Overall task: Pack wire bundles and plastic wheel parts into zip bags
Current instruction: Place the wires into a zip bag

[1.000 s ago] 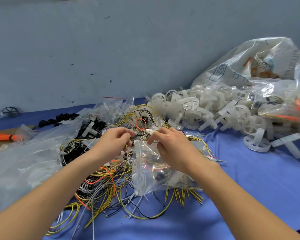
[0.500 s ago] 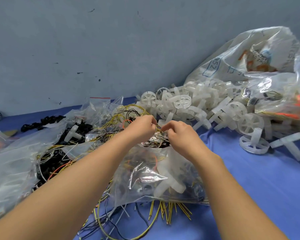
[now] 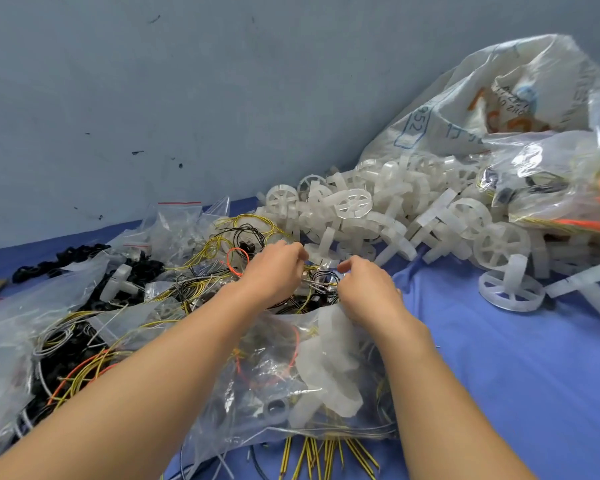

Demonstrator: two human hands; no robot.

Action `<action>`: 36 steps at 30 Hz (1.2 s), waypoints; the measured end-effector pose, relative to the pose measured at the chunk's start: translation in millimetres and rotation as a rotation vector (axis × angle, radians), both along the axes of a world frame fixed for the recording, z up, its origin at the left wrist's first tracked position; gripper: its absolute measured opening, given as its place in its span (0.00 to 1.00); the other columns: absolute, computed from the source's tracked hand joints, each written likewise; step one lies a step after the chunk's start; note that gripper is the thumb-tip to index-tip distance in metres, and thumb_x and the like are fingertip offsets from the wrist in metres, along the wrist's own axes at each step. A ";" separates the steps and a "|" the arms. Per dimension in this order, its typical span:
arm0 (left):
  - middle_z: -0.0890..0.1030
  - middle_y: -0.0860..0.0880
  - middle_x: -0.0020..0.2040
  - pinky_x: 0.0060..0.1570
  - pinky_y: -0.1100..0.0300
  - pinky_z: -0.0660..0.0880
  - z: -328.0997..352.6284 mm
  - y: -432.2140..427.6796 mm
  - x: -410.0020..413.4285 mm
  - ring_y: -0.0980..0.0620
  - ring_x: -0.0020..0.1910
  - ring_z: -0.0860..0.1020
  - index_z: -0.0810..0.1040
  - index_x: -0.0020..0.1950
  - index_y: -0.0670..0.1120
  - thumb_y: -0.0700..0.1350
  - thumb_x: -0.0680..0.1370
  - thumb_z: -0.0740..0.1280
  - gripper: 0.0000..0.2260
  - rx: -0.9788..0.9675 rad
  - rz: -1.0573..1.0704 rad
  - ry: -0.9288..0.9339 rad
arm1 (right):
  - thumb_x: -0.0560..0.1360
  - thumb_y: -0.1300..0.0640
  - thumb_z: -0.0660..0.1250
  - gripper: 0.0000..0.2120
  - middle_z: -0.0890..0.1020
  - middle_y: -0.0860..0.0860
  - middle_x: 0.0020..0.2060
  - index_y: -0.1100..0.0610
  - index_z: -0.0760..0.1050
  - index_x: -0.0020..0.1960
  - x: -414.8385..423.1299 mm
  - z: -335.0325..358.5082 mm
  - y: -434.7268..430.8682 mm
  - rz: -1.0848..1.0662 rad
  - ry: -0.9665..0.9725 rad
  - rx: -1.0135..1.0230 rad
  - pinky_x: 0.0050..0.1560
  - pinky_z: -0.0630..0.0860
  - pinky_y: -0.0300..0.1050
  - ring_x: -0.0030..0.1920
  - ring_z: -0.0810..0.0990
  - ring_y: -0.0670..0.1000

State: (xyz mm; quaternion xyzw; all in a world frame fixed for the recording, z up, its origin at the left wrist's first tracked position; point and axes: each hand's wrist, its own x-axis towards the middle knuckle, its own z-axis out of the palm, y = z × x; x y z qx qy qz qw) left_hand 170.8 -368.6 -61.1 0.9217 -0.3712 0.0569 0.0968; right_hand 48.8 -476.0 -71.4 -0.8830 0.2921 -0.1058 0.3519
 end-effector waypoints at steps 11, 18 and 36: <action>0.70 0.50 0.65 0.53 0.56 0.64 9.7 -24.6 0.2 0.47 0.63 0.69 0.73 0.68 0.60 0.35 0.76 0.63 0.26 0.390 -0.377 -0.322 | 0.80 0.58 0.55 0.18 0.76 0.54 0.66 0.50 0.71 0.68 3.1 0.1 -7.2 0.002 -0.007 0.044 0.65 0.70 0.57 0.66 0.71 0.59; 0.77 0.51 0.59 0.55 0.54 0.70 30.6 -17.2 0.8 0.48 0.59 0.71 0.77 0.60 0.52 0.45 0.82 0.62 0.09 0.226 -0.332 -0.277 | 0.78 0.61 0.54 0.21 0.75 0.54 0.66 0.51 0.71 0.68 7.9 5.5 -7.4 -0.016 -0.104 0.066 0.65 0.68 0.56 0.66 0.71 0.59; 0.80 0.53 0.42 0.40 0.58 0.76 67.2 -45.0 -31.1 0.52 0.40 0.79 0.82 0.50 0.52 0.41 0.76 0.66 0.08 -0.069 -0.392 -0.040 | 0.77 0.55 0.60 0.07 0.81 0.52 0.44 0.53 0.77 0.50 -3.3 19.7 -15.7 0.104 -0.426 0.972 0.40 0.76 0.46 0.41 0.80 0.53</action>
